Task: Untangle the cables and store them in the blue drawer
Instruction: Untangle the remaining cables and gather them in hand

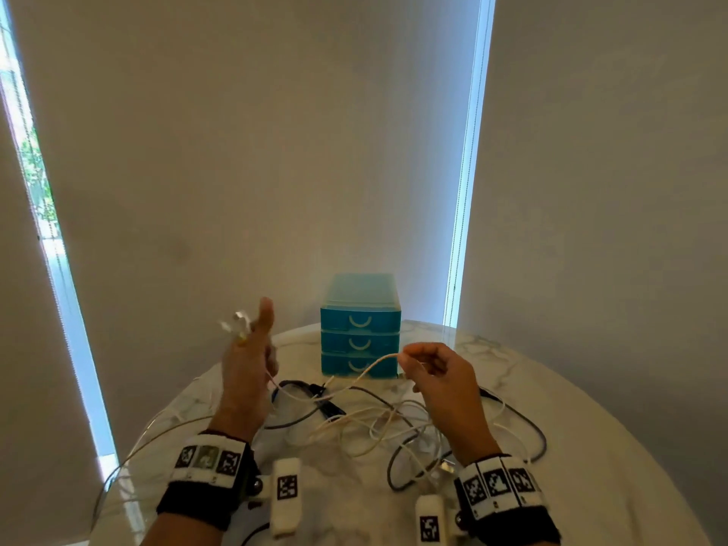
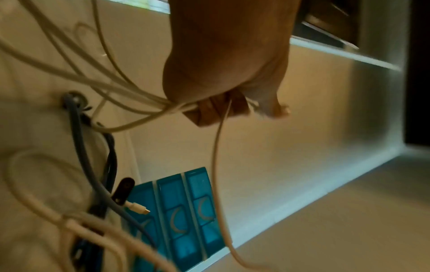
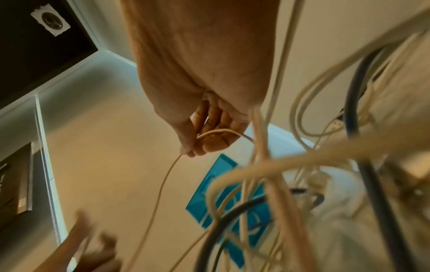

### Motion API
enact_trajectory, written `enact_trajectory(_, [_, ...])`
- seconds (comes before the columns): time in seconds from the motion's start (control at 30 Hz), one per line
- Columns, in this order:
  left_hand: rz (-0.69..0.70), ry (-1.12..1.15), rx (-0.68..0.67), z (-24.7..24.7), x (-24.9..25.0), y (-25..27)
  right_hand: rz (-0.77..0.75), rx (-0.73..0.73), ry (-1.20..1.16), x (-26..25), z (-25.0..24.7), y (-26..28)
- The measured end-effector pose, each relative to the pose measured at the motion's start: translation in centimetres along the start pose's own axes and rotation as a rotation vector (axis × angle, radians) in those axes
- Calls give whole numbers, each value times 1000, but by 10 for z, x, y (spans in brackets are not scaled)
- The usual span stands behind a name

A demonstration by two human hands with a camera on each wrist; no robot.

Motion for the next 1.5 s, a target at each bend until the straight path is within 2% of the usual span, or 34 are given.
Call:
enact_trajectory(0.13, [56, -357, -634, 66, 10, 35, -15, -62, -37, -2, 27, 9])
enact_trajectory(0.2, [15, -491, -786, 75, 2, 46, -18, -49, -35, -3, 29, 9])
enact_trajectory(0.27, [-11, -539, -782, 71, -2, 47, 7, -62, -42, -3, 27, 9])
enact_trajectory(0.33, [20, -504, -715, 69, -3, 42, 42, -131, -49, -3, 30, 11])
enact_trajectory(0.37, [52, -463, -633, 67, -1, 36, 66, -171, -36, -2, 32, 12])
enact_trajectory(0.43, [87, -344, -377, 53, -2, 21, 118, -241, 17, 3, 35, 12])
enact_trajectory(0.53, [33, -97, -25, 21, -15, 2, 161, -323, 103, 14, 33, 9])
enact_trajectory(0.57, [10, -39, 48, 13, -18, 0, 175, -343, 125, 16, 31, 9])
enact_trajectory(0.63, [-24, 31, 108, 5, -23, -2, 161, -333, 107, 12, 26, 10])
enact_trajectory(0.7, [-48, 45, 86, 6, -26, -1, 94, -239, -52, -2, 18, 10])
enact_trajectory(0.73, [-64, 24, 36, 10, -26, 1, 73, -191, -209, -8, 13, 10])
enact_trajectory(0.8, [-89, -35, -169, 25, -24, 8, 81, -152, -486, -15, 7, 9])
enact_trajectory(0.83, [-93, -67, -302, 35, -23, 13, 85, -149, -517, -15, 7, 9])
enact_trajectory(0.93, [-54, -247, -599, 58, -15, 33, 67, -137, -297, -11, 15, 14])
enact_trajectory(1.0, [-26, -390, -683, 65, -12, 40, 68, -138, -292, -10, 19, 17])
enact_trajectory(1.13, [-58, -507, -888, 72, -13, 54, 81, -60, -416, -15, 11, 15])
enact_trajectory(1.23, [-73, -567, -930, 71, -17, 54, 98, 28, -406, -12, 3, 14])
enact_trajectory(1.3, [-60, -625, -900, 67, -20, 49, 101, 81, -431, -12, -5, 12])
enact_trajectory(1.37, [-39, -662, -803, 60, -25, 39, 99, 136, -513, -14, -16, 9])
enact_trajectory(1.43, [9, -653, -634, 49, -25, 26, 107, 188, -598, -15, -28, 6])
enact_trajectory(1.5, [54, -620, -520, 41, -24, 18, 150, 181, -679, -12, -34, 2])
Point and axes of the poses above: each hand's wrist, its own y-axis away from the middle knuckle, its own z-axis out of the palm, x = y × z, the point moved 6 cm from there along -y, towards the middle knuckle, and after that the axes turned 14 degrees about z, right-handed, at the moved point
